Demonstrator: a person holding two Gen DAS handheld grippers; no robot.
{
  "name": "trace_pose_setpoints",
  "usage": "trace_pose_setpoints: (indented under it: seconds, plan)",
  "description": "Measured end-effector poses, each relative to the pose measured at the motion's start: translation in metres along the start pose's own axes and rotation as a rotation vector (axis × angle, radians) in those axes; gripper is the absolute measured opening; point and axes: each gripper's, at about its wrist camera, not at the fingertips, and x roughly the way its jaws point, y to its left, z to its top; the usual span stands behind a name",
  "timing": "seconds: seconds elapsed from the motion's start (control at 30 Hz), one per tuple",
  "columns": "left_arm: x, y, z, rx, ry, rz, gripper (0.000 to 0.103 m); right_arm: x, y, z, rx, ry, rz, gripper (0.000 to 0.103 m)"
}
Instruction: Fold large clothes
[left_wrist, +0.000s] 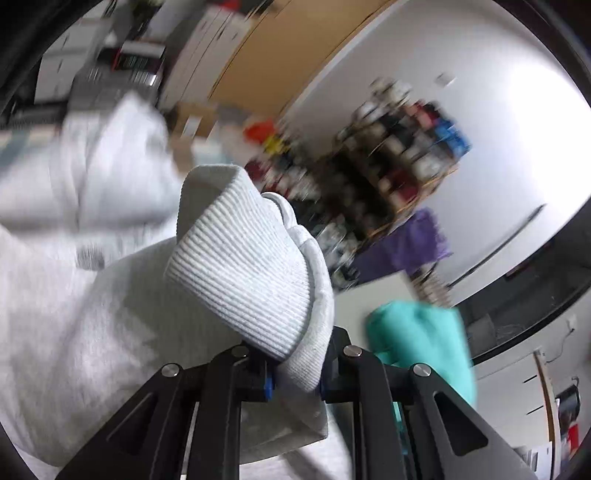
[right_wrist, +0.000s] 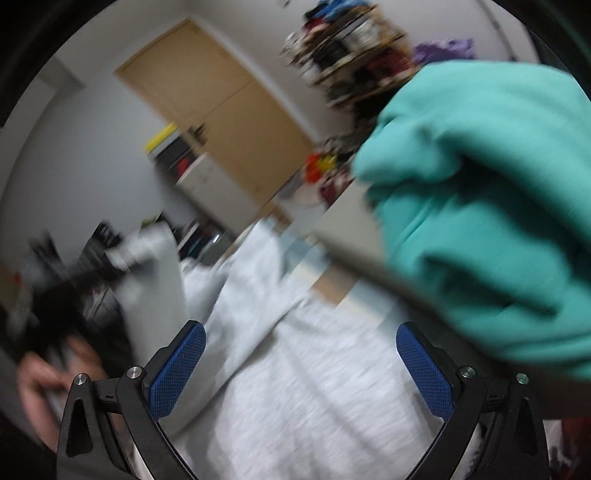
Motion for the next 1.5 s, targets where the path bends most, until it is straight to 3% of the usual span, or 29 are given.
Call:
trace_pose_setpoints:
  seconds: [0.13, 0.23, 0.3, 0.37, 0.43, 0.57, 0.67, 0.8, 0.9, 1.07, 1.2, 1.27, 1.3, 1.33, 1.37, 1.43, 1.47, 1.5]
  plan:
    - [0.023, 0.028, -0.02, -0.065, 0.146, 0.0, 0.014, 0.006, -0.006, 0.005, 0.026, 0.015, -0.005, 0.103]
    - [0.012, 0.04, -0.031, -0.125, 0.224, -0.023, 0.034, 0.009, 0.002, 0.004, -0.008, 0.021, 0.01, 0.103]
    - [-0.004, 0.033, -0.013, -0.078, 0.215, -0.087, 0.038, 0.013, 0.008, 0.0, -0.033, 0.035, 0.017, 0.103]
    - [-0.026, 0.028, -0.007, -0.016, 0.195, -0.087, 0.062, 0.017, 0.012, -0.007, -0.044, 0.062, 0.011, 0.103]
    - [-0.063, 0.044, -0.005, 0.008, 0.149, -0.107, 0.072, 0.025, 0.012, -0.012, -0.035, 0.106, 0.034, 0.103]
    - [-0.114, 0.086, -0.012, 0.019, 0.05, 0.023, 0.074, 0.037, 0.017, -0.019, -0.052, 0.169, 0.062, 0.103]
    - [-0.129, 0.127, -0.026, -0.046, 0.017, 0.144, 0.074, 0.04, 0.028, -0.026, -0.1, 0.182, 0.074, 0.103]
    - [-0.132, 0.18, -0.049, -0.227, 0.001, 0.071, 0.074, 0.049, 0.056, -0.037, -0.243, 0.219, 0.038, 0.103]
    - [-0.126, 0.2, -0.061, -0.318, -0.014, 0.054, 0.074, 0.055, 0.088, -0.046, -0.403, 0.189, -0.036, 0.103]
    - [-0.12, 0.194, -0.064, -0.331, -0.011, 0.044, 0.074, 0.099, 0.143, -0.05, -0.699, 0.174, -0.133, 0.103]
    - [-0.117, 0.188, -0.065, -0.323, -0.021, 0.052, 0.074, 0.153, 0.17, -0.057, -0.848, 0.252, -0.215, 0.103]
    - [-0.117, 0.186, -0.065, -0.316, -0.024, 0.058, 0.074, 0.175, 0.177, -0.063, -0.928, 0.261, -0.31, 0.096]
    - [-0.118, 0.186, -0.064, -0.315, -0.024, 0.058, 0.074, 0.181, 0.183, -0.066, -0.967, 0.25, -0.35, 0.08]
    - [-0.118, 0.188, -0.063, -0.321, -0.023, 0.055, 0.074, 0.183, 0.188, -0.068, -0.993, 0.247, -0.344, 0.066]
    - [-0.12, 0.198, -0.06, -0.333, -0.024, 0.049, 0.074, 0.182, 0.192, -0.07, -1.02, 0.247, -0.322, 0.059]
    - [-0.122, 0.207, -0.056, -0.356, -0.029, 0.041, 0.074, 0.178, 0.203, -0.069, -1.054, 0.243, -0.288, 0.023]
    - [-0.124, 0.21, -0.056, -0.366, -0.034, 0.046, 0.073, 0.174, 0.208, -0.062, -1.035, 0.249, -0.263, 0.012]
    - [-0.126, 0.212, -0.057, -0.372, -0.038, 0.059, 0.072, 0.167, 0.21, -0.051, -0.993, 0.244, -0.235, 0.009]
